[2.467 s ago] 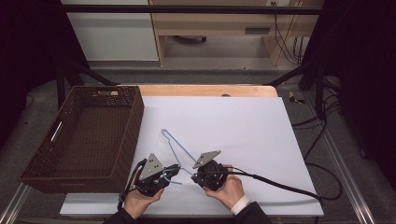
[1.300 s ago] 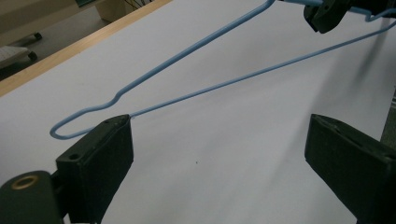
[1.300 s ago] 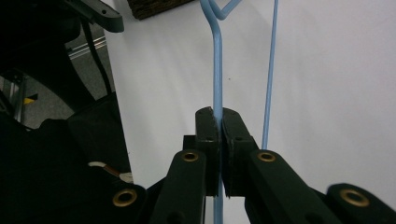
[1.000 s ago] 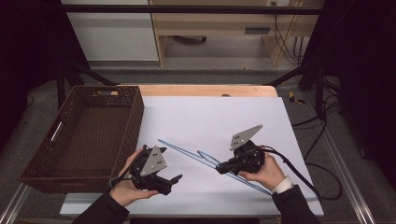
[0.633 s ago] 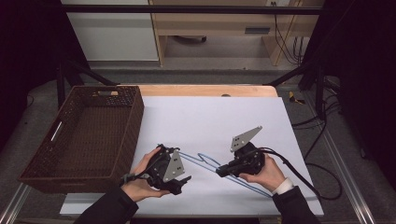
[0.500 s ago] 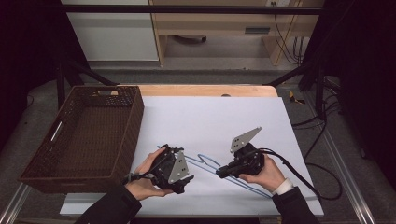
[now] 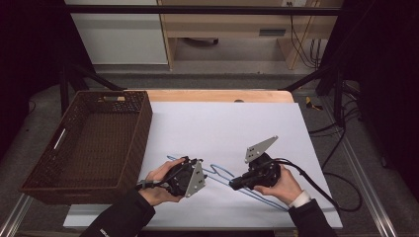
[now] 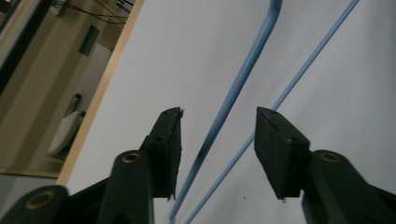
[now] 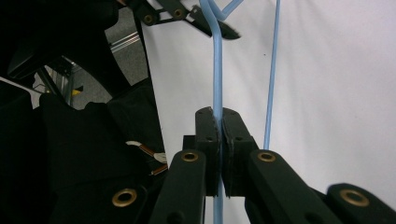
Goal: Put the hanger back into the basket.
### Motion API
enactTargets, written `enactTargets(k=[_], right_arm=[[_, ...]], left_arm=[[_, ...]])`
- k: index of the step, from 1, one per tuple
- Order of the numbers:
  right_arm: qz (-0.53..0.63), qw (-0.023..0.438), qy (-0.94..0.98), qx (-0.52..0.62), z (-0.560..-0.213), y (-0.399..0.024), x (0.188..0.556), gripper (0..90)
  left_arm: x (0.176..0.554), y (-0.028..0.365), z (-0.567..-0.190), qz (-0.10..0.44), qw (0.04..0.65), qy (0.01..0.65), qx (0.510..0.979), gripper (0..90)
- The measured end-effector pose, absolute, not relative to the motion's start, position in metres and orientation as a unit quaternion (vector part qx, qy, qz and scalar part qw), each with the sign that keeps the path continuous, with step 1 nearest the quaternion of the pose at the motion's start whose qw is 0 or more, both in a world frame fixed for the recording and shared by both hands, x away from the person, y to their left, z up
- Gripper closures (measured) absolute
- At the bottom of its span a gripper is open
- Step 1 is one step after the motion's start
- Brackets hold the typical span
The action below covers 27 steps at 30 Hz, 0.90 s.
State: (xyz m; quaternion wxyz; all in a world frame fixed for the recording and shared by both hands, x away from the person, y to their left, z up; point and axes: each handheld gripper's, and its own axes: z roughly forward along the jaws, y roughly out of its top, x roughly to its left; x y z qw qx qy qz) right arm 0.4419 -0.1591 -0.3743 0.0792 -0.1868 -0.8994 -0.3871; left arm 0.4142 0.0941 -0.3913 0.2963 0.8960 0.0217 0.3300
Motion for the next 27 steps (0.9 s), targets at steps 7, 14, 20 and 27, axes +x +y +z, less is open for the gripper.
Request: enactTargets(k=[7, 14, 20, 27], right_arm=[[-0.389, 0.082, -0.898, -0.186, -0.3748, -0.1586, 0.4425, 87.7], [-0.392, 0.083, -0.897, -0.186, -0.3761, -0.1575, 0.4427, 87.7], [-0.388, 0.085, -0.898, -0.187, -0.3764, -0.1573, 0.4436, 87.6], [-0.394, 0.068, -0.896, -0.195, -0.3752, -0.1586, 0.4452, 87.4]], left_arm=[[0.4136, 0.0938, -0.3925, 0.349, 0.284, 0.002, 0.893, 69.1], [0.4116, 0.0937, -0.3928, 0.366, 0.267, -0.009, 0.892, 80.6], [0.4085, 0.0921, -0.3959, 0.377, 0.262, -0.013, 0.888, 83.1], [0.4053, 0.0913, -0.3963, 0.385, 0.245, -0.022, 0.889, 86.2]])
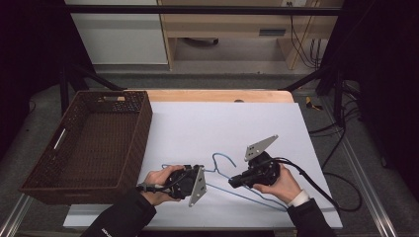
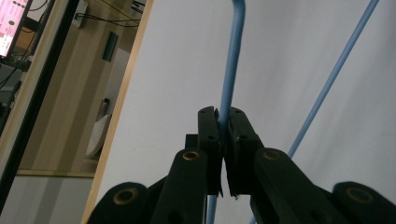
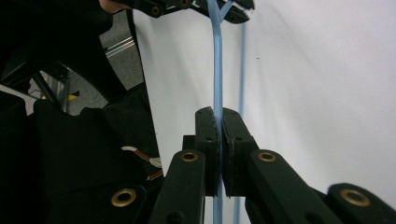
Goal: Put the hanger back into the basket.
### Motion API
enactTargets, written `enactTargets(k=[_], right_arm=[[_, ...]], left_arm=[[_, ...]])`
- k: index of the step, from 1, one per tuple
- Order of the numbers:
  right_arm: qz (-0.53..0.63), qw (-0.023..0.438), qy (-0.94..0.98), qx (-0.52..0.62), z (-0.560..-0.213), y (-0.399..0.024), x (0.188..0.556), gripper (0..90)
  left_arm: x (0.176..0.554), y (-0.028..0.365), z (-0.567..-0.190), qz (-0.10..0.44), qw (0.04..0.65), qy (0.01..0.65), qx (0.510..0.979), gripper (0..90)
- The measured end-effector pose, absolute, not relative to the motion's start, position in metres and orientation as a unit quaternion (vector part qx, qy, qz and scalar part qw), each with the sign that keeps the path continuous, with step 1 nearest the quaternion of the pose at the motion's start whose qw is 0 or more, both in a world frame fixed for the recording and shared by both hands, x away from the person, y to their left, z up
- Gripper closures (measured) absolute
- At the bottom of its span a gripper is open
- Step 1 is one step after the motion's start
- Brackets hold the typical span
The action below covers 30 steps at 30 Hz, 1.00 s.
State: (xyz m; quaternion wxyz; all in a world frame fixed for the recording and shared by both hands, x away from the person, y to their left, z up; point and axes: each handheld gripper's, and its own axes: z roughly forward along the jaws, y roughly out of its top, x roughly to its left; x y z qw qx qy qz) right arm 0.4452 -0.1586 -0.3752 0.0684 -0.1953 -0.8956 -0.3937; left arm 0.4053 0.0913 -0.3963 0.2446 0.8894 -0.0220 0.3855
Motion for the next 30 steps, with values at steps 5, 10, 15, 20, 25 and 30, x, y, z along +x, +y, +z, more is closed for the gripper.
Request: enactTargets(k=[5, 10, 15, 20, 25, 30], right_arm=[[-0.399, 0.058, -0.894, -0.198, -0.373, -0.160, 0.445, 87.3], [-0.404, 0.037, -0.890, -0.207, -0.371, -0.163, 0.446, 83.0], [-0.419, -0.023, -0.880, -0.224, -0.366, -0.170, 0.445, 74.8], [-0.445, -0.089, -0.855, -0.251, -0.358, -0.185, 0.442, 57.8], [-0.465, -0.133, -0.832, -0.272, -0.355, -0.202, 0.439, 43.4], [-0.484, -0.178, -0.806, -0.289, -0.356, -0.221, 0.432, 31.6]], left_arm=[[0.406, 0.091, -0.394, 0.369, 0.248, -0.016, 0.896, 87.0], [0.408, 0.090, -0.389, 0.356, 0.248, 0.004, 0.901, 87.0], [0.414, 0.086, -0.384, 0.348, 0.243, 0.057, 0.903, 87.1], [0.421, 0.082, -0.377, 0.331, 0.231, 0.092, 0.910, 87.1], [0.432, 0.079, -0.366, 0.299, 0.224, 0.133, 0.918, 87.1], [0.439, 0.077, -0.358, 0.297, 0.214, 0.159, 0.917, 87.1]])
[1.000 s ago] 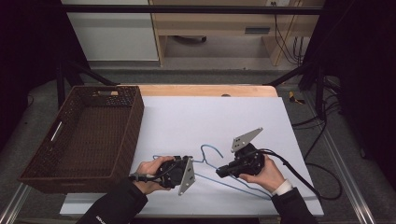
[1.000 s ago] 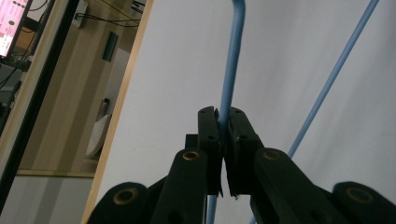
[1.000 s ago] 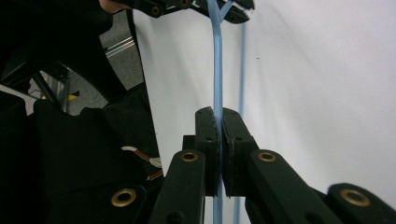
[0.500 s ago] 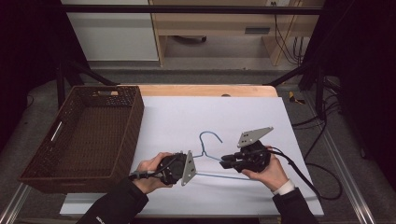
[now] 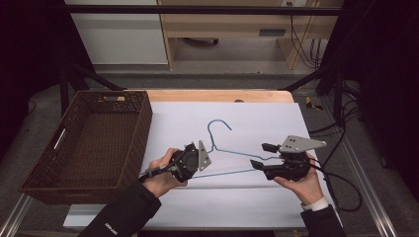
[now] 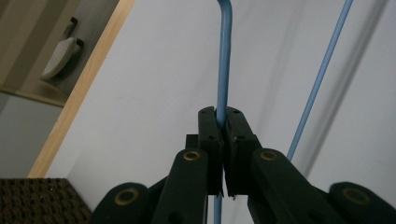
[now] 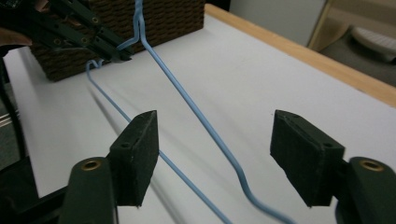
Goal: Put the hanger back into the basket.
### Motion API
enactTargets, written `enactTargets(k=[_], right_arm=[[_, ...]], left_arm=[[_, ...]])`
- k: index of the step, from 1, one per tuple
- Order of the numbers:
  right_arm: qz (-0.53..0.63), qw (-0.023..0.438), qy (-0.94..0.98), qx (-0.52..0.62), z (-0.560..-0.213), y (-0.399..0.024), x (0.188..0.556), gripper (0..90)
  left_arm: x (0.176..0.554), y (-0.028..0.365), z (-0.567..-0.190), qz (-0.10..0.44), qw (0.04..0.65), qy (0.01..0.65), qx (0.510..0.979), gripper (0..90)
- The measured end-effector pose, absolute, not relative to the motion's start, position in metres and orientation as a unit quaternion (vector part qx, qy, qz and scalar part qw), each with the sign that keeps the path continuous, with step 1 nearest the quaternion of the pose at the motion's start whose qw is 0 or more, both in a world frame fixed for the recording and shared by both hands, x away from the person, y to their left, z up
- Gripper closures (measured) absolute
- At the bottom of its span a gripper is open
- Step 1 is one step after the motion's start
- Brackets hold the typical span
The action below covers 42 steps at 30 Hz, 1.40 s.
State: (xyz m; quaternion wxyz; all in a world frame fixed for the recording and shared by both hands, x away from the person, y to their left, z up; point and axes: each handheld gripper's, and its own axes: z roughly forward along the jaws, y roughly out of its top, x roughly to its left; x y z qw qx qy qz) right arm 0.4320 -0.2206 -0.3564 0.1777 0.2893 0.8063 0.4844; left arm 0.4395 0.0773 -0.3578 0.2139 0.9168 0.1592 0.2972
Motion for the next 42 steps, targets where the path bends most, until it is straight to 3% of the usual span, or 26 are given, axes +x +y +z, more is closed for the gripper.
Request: enactTargets(k=[4, 10, 33, 42], right_arm=[[0.497, 0.212, 0.784, 0.306, -0.358, -0.233, 0.425, 18.9], [0.494, 0.221, 0.772, 0.334, -0.365, -0.245, 0.419, 8.9], [0.473, 0.207, 0.762, 0.392, -0.399, -0.271, 0.413, 5.1], [0.475, 0.203, 0.765, 0.385, -0.402, -0.268, 0.414, 5.1]], left_arm=[[0.445, 0.078, -0.352, 0.289, 0.210, 0.181, 0.916, 87.1], [0.450, 0.080, -0.339, 0.298, 0.206, 0.202, 0.910, 87.1], [0.463, 0.111, -0.258, 0.325, 0.197, 0.260, 0.887, 87.1], [0.468, 0.138, -0.246, 0.321, 0.192, 0.284, 0.883, 87.1]])
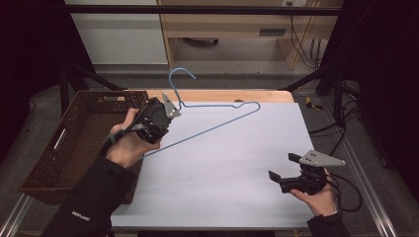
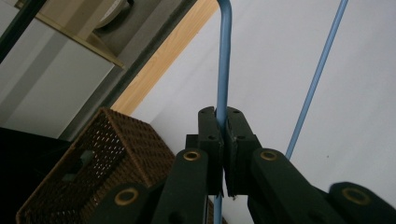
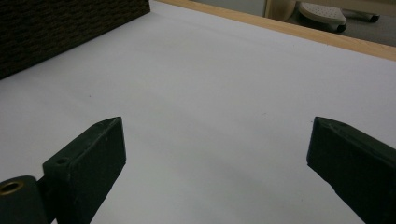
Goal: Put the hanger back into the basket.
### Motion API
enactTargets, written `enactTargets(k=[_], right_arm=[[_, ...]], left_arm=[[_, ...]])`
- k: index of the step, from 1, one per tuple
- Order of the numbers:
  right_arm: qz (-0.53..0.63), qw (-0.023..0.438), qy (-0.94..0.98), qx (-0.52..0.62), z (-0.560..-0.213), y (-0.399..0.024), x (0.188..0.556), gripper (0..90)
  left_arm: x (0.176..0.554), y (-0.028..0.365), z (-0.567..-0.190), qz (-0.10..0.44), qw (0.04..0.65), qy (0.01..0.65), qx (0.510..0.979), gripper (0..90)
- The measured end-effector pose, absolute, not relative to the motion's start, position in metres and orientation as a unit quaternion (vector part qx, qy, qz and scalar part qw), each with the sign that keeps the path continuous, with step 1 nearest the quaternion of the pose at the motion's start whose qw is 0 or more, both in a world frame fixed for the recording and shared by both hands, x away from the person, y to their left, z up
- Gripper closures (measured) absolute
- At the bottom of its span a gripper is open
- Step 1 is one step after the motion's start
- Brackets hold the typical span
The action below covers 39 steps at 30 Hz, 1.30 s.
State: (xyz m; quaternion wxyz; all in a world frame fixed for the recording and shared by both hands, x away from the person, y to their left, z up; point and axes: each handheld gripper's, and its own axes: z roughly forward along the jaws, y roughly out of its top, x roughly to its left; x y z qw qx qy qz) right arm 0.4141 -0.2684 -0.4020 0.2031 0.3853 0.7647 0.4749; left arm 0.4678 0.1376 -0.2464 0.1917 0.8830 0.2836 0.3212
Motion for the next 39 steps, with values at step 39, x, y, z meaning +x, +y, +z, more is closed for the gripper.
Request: enactTargets(k=[39], right_arm=[[0.473, 0.205, 0.764, 0.389, -0.404, -0.265, 0.416, 3.5]], left_arm=[[0.483, 0.329, -0.231, 0.354, 0.152, 0.473, 0.792, 87.1]])
